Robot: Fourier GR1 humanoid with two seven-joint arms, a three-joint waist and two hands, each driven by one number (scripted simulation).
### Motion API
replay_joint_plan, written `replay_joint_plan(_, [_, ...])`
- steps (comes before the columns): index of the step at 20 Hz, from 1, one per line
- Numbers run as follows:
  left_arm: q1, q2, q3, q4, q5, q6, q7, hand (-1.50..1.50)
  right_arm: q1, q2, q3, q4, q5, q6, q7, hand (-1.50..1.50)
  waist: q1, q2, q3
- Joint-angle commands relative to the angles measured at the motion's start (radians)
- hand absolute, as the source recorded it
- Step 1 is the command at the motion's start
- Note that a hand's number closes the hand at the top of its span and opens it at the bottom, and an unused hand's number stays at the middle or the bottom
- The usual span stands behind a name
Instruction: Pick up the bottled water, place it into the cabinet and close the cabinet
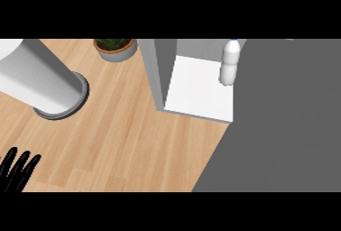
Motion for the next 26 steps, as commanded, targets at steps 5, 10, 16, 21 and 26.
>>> replay_joint_plan(5, [-0.016,0.021,0.037,0.0,0.024,-0.031,-0.001,-1.5,-0.057,0.16,0.026,0.085,-0.095,-0.07,0.14,1.5,0.005,0.02,0.003])
replay_joint_plan(10, [-0.012,0.032,0.043,0.003,0.02,-0.044,0.001,-1.5,-0.083,0.23,0.003,0.152,-0.193,-0.076,0.165,1.5,0.025,0.027,0.005])
replay_joint_plan(16, [-0.012,0.054,0.072,-0.003,0.051,-0.069,0.013,-1.5,-0.189,0.332,-0.034,0.273,-0.364,-0.054,0.228,1.5,0.024,0.021,0.011])
replay_joint_plan(21, [0.01,0.054,0.084,0.011,0.071,-0.074,0.019,-1.5,-0.321,0.386,-0.208,0.429,-0.388,-0.1,0.254,1.5,-0.001,0.006,0.013])
replay_joint_plan(26, [0.011,0.055,0.095,0.02,0.087,-0.093,0.028,-1.5,-0.534,0.448,-0.368,0.653,-0.365,-0.174,0.269,1.5,-0.014,0.002,0.015])
